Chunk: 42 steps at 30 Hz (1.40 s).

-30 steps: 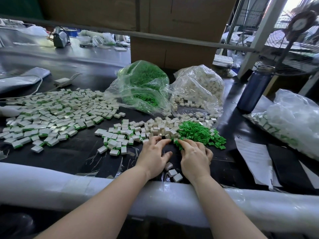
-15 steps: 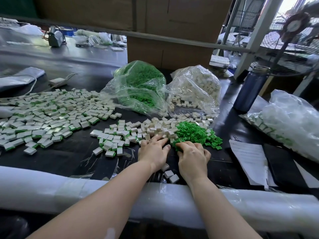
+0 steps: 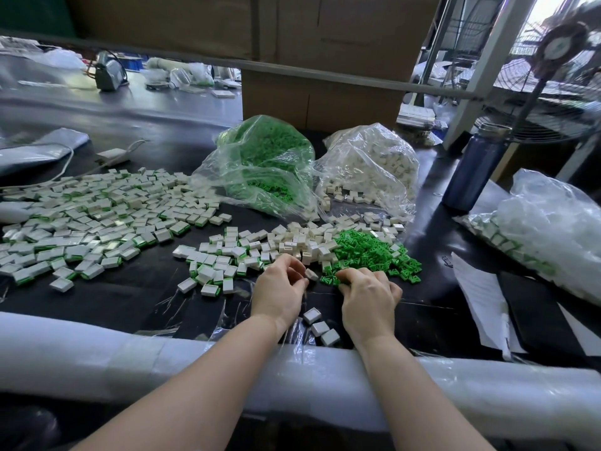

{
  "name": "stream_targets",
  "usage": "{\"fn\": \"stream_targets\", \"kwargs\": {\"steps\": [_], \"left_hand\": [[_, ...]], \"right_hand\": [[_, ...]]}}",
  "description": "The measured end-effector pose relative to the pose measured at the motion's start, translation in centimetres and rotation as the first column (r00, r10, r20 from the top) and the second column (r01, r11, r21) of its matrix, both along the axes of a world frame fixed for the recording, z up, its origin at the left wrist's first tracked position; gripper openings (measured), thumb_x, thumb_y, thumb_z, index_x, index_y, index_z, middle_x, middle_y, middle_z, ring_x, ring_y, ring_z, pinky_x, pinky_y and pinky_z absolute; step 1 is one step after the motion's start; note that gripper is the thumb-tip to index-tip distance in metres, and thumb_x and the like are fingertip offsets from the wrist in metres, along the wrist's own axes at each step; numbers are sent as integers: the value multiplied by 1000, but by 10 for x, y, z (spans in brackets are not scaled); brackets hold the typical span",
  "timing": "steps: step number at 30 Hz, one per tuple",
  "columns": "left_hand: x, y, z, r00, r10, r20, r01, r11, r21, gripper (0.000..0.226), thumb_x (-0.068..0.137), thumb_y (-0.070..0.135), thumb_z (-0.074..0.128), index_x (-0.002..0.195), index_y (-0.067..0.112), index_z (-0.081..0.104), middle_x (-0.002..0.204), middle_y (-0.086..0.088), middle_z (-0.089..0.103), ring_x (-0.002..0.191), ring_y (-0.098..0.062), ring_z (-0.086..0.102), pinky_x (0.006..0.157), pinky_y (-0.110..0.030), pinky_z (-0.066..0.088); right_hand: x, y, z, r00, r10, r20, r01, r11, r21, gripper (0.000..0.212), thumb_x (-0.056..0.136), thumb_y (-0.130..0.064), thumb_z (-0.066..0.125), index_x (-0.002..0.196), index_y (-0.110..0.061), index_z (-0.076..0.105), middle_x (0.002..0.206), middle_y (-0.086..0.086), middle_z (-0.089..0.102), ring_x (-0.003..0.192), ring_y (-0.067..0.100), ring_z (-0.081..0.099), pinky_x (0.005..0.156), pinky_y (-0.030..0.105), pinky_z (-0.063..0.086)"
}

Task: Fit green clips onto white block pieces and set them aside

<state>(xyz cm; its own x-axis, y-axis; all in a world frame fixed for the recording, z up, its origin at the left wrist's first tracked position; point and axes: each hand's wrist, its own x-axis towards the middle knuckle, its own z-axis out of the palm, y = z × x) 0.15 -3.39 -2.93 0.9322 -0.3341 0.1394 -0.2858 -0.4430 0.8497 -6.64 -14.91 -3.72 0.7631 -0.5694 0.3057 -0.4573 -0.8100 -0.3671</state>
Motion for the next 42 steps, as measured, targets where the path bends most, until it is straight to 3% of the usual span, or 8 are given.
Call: {"fn": "stream_targets", "kwargs": {"steps": [4, 8, 12, 18, 22, 25, 32, 42], "left_hand": [[3, -3, -3, 985, -151, 81, 124, 954, 275, 46, 93, 9, 49, 134, 29, 46, 122, 0, 45, 113, -20, 46, 96, -26, 40], [5, -4, -4, 963, -243, 115, 174, 888, 425, 40, 96, 13, 44, 132, 29, 50, 130, 3, 44, 119, -22, 37, 106, -31, 31], [3, 2, -5, 975, -163, 153, 117, 955, 273, 22, 94, 14, 52, 108, 22, 67, 110, 2, 55, 106, -16, 50, 89, -23, 42], [-2, 8, -1, 987, -147, 58, 148, 989, -23, 21, 90, 10, 57, 102, 24, 67, 98, 3, 62, 87, -8, 58, 81, -13, 45], [-1, 10, 1, 974, -208, -90, 187, 962, -200, 21, 87, 3, 60, 88, 24, 61, 84, 0, 65, 82, -15, 65, 82, -27, 55], [-1, 11, 2, 962, -247, -116, 206, 936, -284, 21, 86, 1, 61, 87, 22, 62, 79, 0, 64, 73, -11, 65, 73, -21, 56], [1, 10, -1, 931, -300, -210, 197, 894, -402, 6, 84, 13, 65, 80, 13, 61, 67, -1, 66, 60, -10, 62, 58, -22, 54], [1, 11, -1, 911, -353, -211, 262, 894, -364, 5, 85, 17, 63, 81, 18, 63, 68, 4, 67, 67, -11, 66, 66, -22, 54]], "right_hand": [[0, 1, 1, 999, 4, 34, -4, 1000, -6, 24, 98, -22, 43, 106, -31, 63, 102, -12, 63, 101, 13, 45, 72, 27, 10], [-1, 2, 2, 996, 19, 84, -20, 1000, 9, 23, 98, -19, 42, 103, -28, 63, 100, -11, 64, 99, 13, 46, 74, 26, 12], [-2, 2, 3, 990, 57, 129, -64, 997, 53, 22, 97, -16, 43, 104, -22, 63, 93, -5, 66, 96, 16, 51, 83, 28, 22], [-4, 6, 5, 963, 147, 225, -171, 981, 91, 24, 96, -8, 44, 105, -11, 65, 98, 3, 68, 93, 20, 57, 78, 27, 38], [-4, 6, 5, 947, 189, 260, -223, 969, 106, 22, 94, -7, 49, 106, -11, 67, 101, 2, 68, 96, 18, 58, 77, 17, 34], [-7, 6, 6, 926, 222, 307, -289, 937, 196, 19, 92, -7, 54, 103, -12, 68, 97, -1, 69, 94, 16, 60, 84, 22, 44], [-12, 4, 14, 863, 175, 474, -422, 764, 488, 18, 84, -2, 64, 85, -19, 70, 79, -12, 68, 75, -3, 63, 70, 8, 46], [-14, 2, 16, 824, 137, 549, -485, 672, 560, 25, 83, 4, 63, 79, -20, 68, 75, -9, 68, 70, -5, 61, 66, 7, 45]]}}
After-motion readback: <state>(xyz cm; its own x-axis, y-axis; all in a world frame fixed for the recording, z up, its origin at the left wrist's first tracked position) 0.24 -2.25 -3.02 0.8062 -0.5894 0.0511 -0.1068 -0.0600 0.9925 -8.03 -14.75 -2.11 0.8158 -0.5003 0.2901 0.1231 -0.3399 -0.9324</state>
